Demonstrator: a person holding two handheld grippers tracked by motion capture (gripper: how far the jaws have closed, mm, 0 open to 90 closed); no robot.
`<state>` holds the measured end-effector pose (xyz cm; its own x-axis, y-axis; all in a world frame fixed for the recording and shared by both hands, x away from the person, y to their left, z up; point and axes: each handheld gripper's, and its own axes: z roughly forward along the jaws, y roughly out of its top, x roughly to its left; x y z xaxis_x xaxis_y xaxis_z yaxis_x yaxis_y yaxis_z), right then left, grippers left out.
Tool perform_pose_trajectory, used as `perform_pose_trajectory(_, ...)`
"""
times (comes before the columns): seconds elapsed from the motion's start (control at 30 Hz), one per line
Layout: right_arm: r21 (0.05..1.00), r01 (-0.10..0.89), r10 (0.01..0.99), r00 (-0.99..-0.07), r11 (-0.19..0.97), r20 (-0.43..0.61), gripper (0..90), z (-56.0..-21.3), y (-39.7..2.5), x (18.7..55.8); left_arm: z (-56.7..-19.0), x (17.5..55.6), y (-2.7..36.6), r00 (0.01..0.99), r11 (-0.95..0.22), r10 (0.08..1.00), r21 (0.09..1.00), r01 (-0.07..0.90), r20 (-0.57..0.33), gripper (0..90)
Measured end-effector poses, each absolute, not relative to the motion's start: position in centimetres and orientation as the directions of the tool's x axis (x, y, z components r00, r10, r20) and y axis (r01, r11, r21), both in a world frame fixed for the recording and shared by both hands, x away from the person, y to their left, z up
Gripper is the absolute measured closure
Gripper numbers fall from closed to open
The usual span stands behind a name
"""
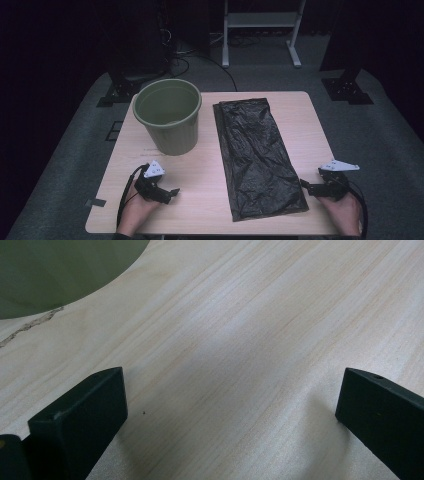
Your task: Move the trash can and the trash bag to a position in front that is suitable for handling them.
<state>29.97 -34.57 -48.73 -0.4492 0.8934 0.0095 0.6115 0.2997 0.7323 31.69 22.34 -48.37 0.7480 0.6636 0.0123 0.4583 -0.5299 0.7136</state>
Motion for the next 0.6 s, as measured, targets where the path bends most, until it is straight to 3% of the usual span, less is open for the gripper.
perform_pose_trajectory(0.4,0.732,0.615,0.899,-0.439,0.293,0.009,14.2,-48.66,-34.59,29.87,-48.37,31.70,22.35,0.748,-0.530,0.664,0.713,0.458,0.013,0.0)
perform_pose_trajectory(0.6,0.751,0.607,0.893,-0.447,0.261,0.050,19.5,-48.01,-34.43,29.50,-48.36,31.81,22.31,0.752,-0.534,0.659,0.713,0.455,0.014,0.0)
